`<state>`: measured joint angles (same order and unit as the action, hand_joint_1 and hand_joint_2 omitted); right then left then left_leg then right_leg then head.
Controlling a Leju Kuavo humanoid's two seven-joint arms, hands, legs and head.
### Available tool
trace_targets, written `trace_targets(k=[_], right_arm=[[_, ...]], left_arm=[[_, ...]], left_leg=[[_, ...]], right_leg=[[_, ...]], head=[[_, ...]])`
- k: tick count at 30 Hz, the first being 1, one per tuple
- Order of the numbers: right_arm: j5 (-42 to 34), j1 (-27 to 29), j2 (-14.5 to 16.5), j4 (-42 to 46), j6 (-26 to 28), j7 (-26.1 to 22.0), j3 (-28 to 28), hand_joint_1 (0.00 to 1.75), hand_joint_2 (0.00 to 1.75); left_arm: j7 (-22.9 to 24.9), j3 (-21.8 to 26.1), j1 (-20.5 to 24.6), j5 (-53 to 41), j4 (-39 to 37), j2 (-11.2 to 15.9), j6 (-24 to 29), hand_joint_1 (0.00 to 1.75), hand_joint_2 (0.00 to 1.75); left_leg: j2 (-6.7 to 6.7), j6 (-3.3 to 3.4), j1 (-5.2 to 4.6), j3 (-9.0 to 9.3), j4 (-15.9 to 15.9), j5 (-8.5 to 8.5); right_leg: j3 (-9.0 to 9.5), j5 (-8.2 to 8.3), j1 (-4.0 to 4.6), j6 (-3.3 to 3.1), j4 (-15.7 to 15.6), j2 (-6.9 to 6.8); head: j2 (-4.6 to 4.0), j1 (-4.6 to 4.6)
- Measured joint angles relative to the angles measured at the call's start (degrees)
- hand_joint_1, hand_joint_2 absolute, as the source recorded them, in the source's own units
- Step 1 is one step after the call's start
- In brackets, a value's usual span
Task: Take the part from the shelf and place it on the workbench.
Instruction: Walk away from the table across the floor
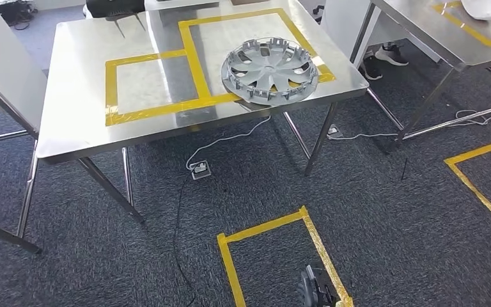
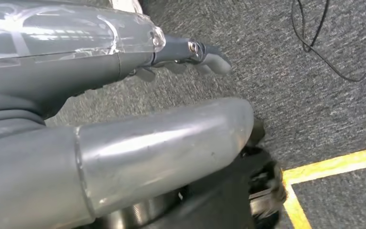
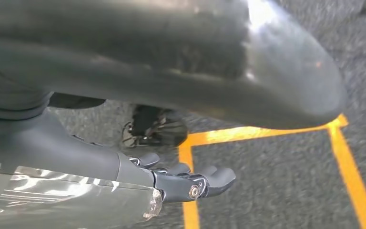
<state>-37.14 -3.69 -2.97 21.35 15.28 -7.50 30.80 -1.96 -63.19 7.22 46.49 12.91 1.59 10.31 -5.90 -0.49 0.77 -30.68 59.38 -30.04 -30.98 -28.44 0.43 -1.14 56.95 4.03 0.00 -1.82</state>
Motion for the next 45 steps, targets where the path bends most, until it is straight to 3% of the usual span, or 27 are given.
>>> trace_targets(k=[1, 3, 5, 7, 9, 10, 11, 14, 16, 18, 20, 22, 24, 25, 26, 27, 29, 31, 32, 33, 34, 36, 38, 40, 41, 43, 45], right_arm=[[-0.02, -0.15, 0.07, -0.46, 0.08, 0.11, 0.17, 0.00, 0.00], [-0.01, -0.31, 0.12, -1.25, 0.25, 0.41, 0.34, 0.00, 0.00], [-0.01, -0.44, 0.15, -2.00, 0.56, 1.08, 0.68, 0.00, 0.00], [-0.09, -0.78, 0.11, -2.54, 0.91, 1.87, 1.21, 0.00, 0.00], [-0.22, -1.03, 0.03, -2.86, 1.12, 2.35, 1.61, 0.00, 0.00], [-0.31, -1.01, -0.02, -2.99, 1.16, 2.51, 1.71, 0.00, 0.00], [-0.38, -0.91, -0.09, -3.12, 1.19, 2.62, 1.81, 0.00, 0.00], [-0.43, -0.80, -0.48, -3.47, 1.17, 2.74, 2.37, 0.00, 0.00], [-0.27, -1.09, -0.62, -3.64, 1.17, 2.58, 2.92, 0.00, 0.00], [-0.17, -1.12, -0.67, -3.80, 1.18, 2.04, 3.32, 0.00, 0.00], [-0.14, -1.03, -0.56, -3.99, 1.17, 1.34, 3.78, 0.00, 0.00], [-0.07, -1.55, -0.37, -4.18, 1.15, 1.01, 4.32, 0.00, 0.00], [-0.05, -2.16, -0.15, -4.29, 1.14, 1.03, 4.66, 0.00, 0.00], [-0.09, -2.29, -0.05, -4.34, 1.13, 1.07, 4.83, 0.00, 0.00], [-0.16, -2.31, 0.02, -4.38, 1.13, 1.14, 5.06, 0.00, 0.00], [-0.25, -2.32, 0.05, -4.42, 1.13, 1.21, 5.33, 0.00, 0.00], [-0.50, -2.36, 0.13, -4.52, 1.12, 1.31, 5.76, 0.00, 0.00], [-0.69, -2.50, 0.17, -4.64, 1.06, 1.40, 5.97, 0.00, 0.00], [-0.76, -2.55, 0.17, -4.70, 1.03, 1.45, 6.03, 0.00, 0.00], [-0.86, -2.54, 0.16, -4.75, 0.99, 1.49, 6.08, 0.00, 0.00], [-1.02, -2.47, 0.19, -4.80, 0.96, 1.51, 6.13, 0.00, 0.00], [-1.38, -2.50, 0.23, -4.91, 0.88, 1.53, 6.31, 0.00, 0.00], [-1.79, -2.77, 0.28, -4.98, 0.73, 1.46, 6.48, 0.00, 0.00], [-2.28, -2.69, 0.28, -5.05, 0.58, 1.27, 6.67, 0.00, 0.00], [-2.44, -2.47, 0.28, -5.10, 0.54, 1.16, 6.80, 0.00, 0.00], [-2.72, -2.04, 0.26, -5.27, 0.52, 1.03, 7.04, 0.00, 0.00], [-2.93, -1.98, 0.23, -5.41, 0.51, 1.00, 7.11, 0.00, 0.00]], left_arm=[[0.20, 0.00, -0.04, -0.03, 0.00, -0.02, -0.05, 0.00, 0.00], [0.84, 0.00, -0.09, -0.16, 0.01, -0.18, -0.27, 0.00, 0.00], [1.90, 0.00, -0.04, -0.53, 0.01, -0.40, -0.59, 0.00, 0.00], [2.62, -0.01, -0.11, -0.84, -0.01, -0.55, -0.76, 0.00, 0.00], [2.54, -0.02, -0.25, -0.93, -0.04, -0.53, -0.74, 0.00, 0.00], [2.30, -0.01, -0.26, -0.92, -0.05, -0.49, -0.66, 0.00, 0.00], [2.05, -0.01, -0.21, -0.91, -0.06, -0.47, -0.58, 0.00, 0.00], [1.43, -0.01, 0.01, -0.67, -0.05, -0.52, -0.26, 0.00, 0.00], [1.22, -0.01, 0.05, -0.32, -0.03, -0.57, 0.02, 0.00, 0.00], [1.11, -0.02, 0.08, 0.04, 0.01, -0.67, 0.10, 0.00, 0.00], [1.03, -0.02, 0.19, 0.29, 0.04, -0.79, 0.03, 0.00, 0.00], [1.01, -0.02, 0.15, 0.52, 0.07, -0.86, 0.03, 0.00, 0.00], [0.88, -0.02, -0.05, 0.77, 0.06, -0.89, 0.11, 0.00, 0.00], [0.72, -0.02, -0.11, 0.87, 0.05, -0.90, 0.15, 0.00, 0.00], [0.50, -0.02, -0.13, 0.96, 0.05, -0.91, 0.17, 0.00, 0.00], [0.25, -0.01, -0.12, 1.03, 0.05, -0.91, 0.20, 0.00, 0.00], [-0.16, 0.00, -0.10, 1.13, 0.05, -0.85, 0.34, 0.00, 0.00], [-0.41, 0.00, -0.14, 1.17, 0.05, -0.79, 0.47, 0.00, 0.00], [-0.48, 0.00, -0.19, 1.19, 0.04, -0.78, 0.50, 0.00, 0.00], [-0.55, 0.00, -0.21, 1.19, 0.04, -0.81, 0.50, 0.00, 0.00], [-0.59, 0.00, -0.20, 1.19, 0.04, -0.81, 0.54, 0.00, 0.00], [-0.62, 0.00, -0.17, 1.17, 0.04, -0.90, 0.62, 0.00, 0.00], [-0.30, 0.00, -0.26, 1.15, 0.05, -0.93, 0.67, 0.00, 0.00], [0.26, 0.00, -0.32, 1.14, 0.03, -0.85, 0.67, 0.00, 0.00], [0.47, 0.00, -0.28, 1.12, 0.02, -0.80, 0.67, 0.00, 0.00], [0.70, 0.00, -0.07, 1.09, 0.01, -0.79, 0.67, 0.00, 0.00], [0.77, 0.00, 0.15, 1.04, 0.01, -0.82, 0.67, 0.00, 0.00]], left_leg=[[-0.63, 0.11, 0.06, 0.42, -0.84, -0.28], [0.90, 0.43, 0.10, 0.44, -1.36, -0.15], [2.84, 1.02, 0.31, 0.53, -1.85, 0.07], [4.94, 1.39, 0.33, 0.57, -2.04, 0.15], [7.05, 1.43, 0.27, 0.46, -2.03, 0.11], [7.96, 1.39, 0.28, 0.41, -2.02, 0.08], [8.72, 1.33, 0.29, 0.39, -2.01, 0.04], [10.35, 0.86, 0.17, 0.66, -1.94, -0.21], [11.35, 0.22, -0.08, 0.72, -1.89, -0.31], [12.36, -0.48, -0.11, 0.86, -1.99, -0.36], [9.87, -1.05, 0.13, 0.52, -0.81, -1.60], [6.10, -1.22, 0.26, -2.01, 4.71, -4.93], [5.37, -1.05, 0.20, -5.80, 12.19, -7.80], [5.44, -0.95, 0.17, -7.02, 14.17, -7.87], [5.47, -0.78, 0.15, -7.29, 13.93, -6.72], [5.17, -0.56, 0.13, -6.54, 11.54, -4.60], [1.85, 0.06, 0.31, -3.86, 4.30, -0.28], [-1.10, 0.32, 0.42, -2.21, 0.07, 1.10], [-1.10, 0.39, 0.36, -2.02, -0.36, 0.89], [-0.15, 0.44, 0.29, -1.80, -0.70, 0.86], [0.84, 0.66, 0.31, -1.57, -1.00, 0.93], [3.15, 1.12, 0.46, -0.87, -1.70, 1.00], [5.66, 1.40, 0.32, -0.40, -1.93, 0.78], [7.92, 1.40, 0.23, -0.23, -1.92, 0.46], [8.81, 1.31, 0.22, -0.14, -1.91, 0.31], [10.15, 1.04, 0.23, 0.17, -1.91, 0.05], [11.09, 0.65, 0.13, 0.50, -1.90, -0.23]], right_leg=[[-0.36, 0.10, -0.07, 0.35, 0.21, 0.65], [-0.84, 0.36, -0.15, 1.05, 0.40, 1.88], [-1.93, -0.79, -0.11, 1.78, 2.17, 0.36], [-4.76, -4.17, -0.25, 2.55, 8.13, -2.53], [-8.09, -7.09, -0.69, 3.19, 15.24, -3.63], [-8.74, -7.17, -0.89, 3.39, 16.75, -3.86], [-8.27, -6.14, -1.08, 3.51, 16.02, -4.08], [-2.39, -0.79, -1.12, 3.32, 4.90, -6.61], [-0.38, 0.03, -0.69, 2.64, 0.61, -8.09], [-0.53, -0.09, -0.45, 1.81, 0.27, -7.31], [-0.48, 0.29, -0.58, 0.98, -0.18, -6.28], [-0.41, 0.65, -0.66, 0.29, -0.52, -5.13], [-0.46, 0.72, -0.38, 0.02, -0.47, -3.59], [-0.45, 0.69, -0.21, -0.04, -0.39, -2.79], [-0.43, 0.65, -0.08, -0.08, -0.29, -2.00], [-0.38, 0.59, 0.01, -0.09, -0.15, -1.20], [-0.51, 0.34, 0.04, 0.05, 0.27, 0.26], [-1.11, 0.15, -0.26, 0.54, 0.75, 1.74], [-1.42, 0.21, -0.44, 0.93, 0.85, 2.61], [-1.70, 0.35, -0.64, 1.33, 0.80, 3.59], [-1.83, 0.34, -0.67, 1.71, 0.84, 3.65], [-2.99, -1.13, -0.51, 2.48, 3.13, 0.99], [-6.27, -4.50, -0.67, 3.22, 9.73, -2.71], [-9.38, -6.45, -1.01, 3.69, 15.62, -3.80], [-9.56, -5.86, -1.13, 3.79, 15.87, -4.00], [-6.54, -2.14, -1.21, 3.60, 10.09, -4.84], [-2.63, 0.45, -0.78, 2.84, 2.76, -6.86]], head=[[0.00, 0.10], [0.00, 0.22], [0.00, 0.00], [0.00, -0.66], [0.00, -1.22], [0.00, -1.33], [0.00, -1.44], [0.00, -1.88], [0.00, -2.12], [0.00, -1.97], [0.00, -1.53], [0.00, -0.82], [0.00, -0.26], [0.00, -0.11], [0.00, -0.03], [0.00, 0.04], [0.00, 0.20], [0.00, 0.25], [0.00, 0.26], [0.00, 0.28], [0.00, 0.24], [0.00, -0.37], [0.00, -1.22], [0.00, -1.49], [0.00, -1.54], [0.00, -1.78], [0.00, -2.00]])
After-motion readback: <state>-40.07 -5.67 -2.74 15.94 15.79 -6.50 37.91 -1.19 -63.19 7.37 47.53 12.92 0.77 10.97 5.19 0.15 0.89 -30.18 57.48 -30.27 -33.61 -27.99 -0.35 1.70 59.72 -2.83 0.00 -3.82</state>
